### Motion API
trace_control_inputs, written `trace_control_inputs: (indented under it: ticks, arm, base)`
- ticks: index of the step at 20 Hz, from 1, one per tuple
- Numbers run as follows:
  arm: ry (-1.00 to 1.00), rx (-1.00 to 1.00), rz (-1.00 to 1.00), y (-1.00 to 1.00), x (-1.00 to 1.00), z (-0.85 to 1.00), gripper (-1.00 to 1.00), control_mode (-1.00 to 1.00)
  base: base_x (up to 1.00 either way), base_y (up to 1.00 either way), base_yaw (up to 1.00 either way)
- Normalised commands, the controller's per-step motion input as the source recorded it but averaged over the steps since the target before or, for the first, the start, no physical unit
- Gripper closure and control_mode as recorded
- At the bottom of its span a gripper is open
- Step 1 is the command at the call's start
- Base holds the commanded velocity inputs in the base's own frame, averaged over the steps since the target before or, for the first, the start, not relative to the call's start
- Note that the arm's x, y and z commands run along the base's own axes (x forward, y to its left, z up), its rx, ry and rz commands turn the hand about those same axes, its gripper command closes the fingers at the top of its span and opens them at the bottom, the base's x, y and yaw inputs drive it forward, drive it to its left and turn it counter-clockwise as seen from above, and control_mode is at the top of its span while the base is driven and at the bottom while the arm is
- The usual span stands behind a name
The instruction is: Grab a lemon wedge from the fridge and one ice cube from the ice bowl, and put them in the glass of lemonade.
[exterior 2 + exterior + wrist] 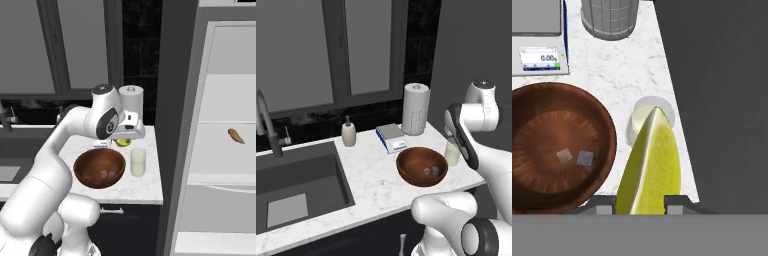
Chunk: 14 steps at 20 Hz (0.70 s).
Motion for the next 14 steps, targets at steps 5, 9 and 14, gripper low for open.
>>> trace_control_inputs:
  ticks: [5,9,14]
  arm:
    - [0.0,0.0,0.01,-0.14,0.25,-0.16,1.0,-1.0]
    - [0.0,0.0,0.03,-0.04,0.07,-0.28,1.0,-1.0]
    - [0.0,0.0,0.05,0.0,0.0,-0.24,1.0,-1.0]
  base:
    - [0.0,0.0,0.0]
    - [0.0,0.0,0.0]
    - [0.0,0.0,0.0]
